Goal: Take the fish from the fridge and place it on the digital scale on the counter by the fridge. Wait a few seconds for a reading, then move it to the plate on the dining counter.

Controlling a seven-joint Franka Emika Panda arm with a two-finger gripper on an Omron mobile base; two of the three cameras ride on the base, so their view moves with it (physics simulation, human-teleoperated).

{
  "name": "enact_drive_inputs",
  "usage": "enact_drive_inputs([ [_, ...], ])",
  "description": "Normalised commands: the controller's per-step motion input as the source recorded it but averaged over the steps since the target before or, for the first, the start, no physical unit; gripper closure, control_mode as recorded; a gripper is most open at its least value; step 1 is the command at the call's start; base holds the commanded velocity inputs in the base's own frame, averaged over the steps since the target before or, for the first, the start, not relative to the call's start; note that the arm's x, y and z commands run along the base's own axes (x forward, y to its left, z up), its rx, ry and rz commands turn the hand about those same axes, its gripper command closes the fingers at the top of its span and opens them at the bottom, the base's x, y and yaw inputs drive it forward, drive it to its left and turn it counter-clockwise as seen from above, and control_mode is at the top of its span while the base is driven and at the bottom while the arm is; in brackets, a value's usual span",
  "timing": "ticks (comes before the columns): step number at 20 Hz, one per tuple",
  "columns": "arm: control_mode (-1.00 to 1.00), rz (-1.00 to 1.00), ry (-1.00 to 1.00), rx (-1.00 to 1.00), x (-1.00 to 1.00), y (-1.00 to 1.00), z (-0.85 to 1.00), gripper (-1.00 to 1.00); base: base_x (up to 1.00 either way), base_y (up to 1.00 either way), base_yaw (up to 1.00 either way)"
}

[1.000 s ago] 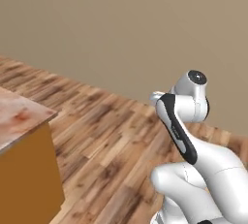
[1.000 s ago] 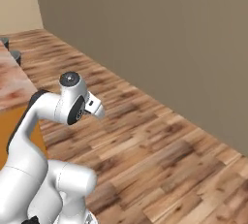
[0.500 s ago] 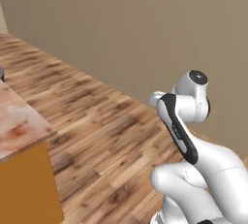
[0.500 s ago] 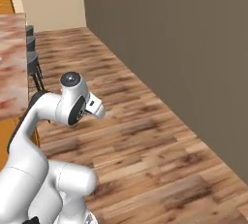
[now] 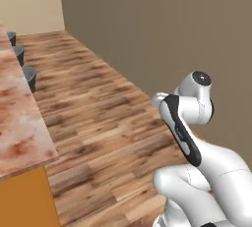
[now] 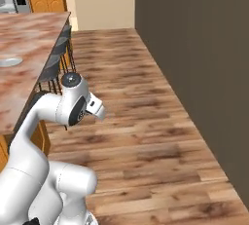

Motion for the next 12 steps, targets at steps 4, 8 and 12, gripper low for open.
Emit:
enact_drive_inputs([
  [4,1.0,0.0,0.0,0.0,0.0,0.0,0.0,1.0,1.0,-0.54,0.46],
  [8,1.0,0.0,0.0,0.0,0.0,0.0,0.0,1.0,1.0,-0.58,0.46],
  [12,1.0,0.0,0.0,0.0,0.0,0.0,0.0,1.0,1.0,-0.56,0.48],
])
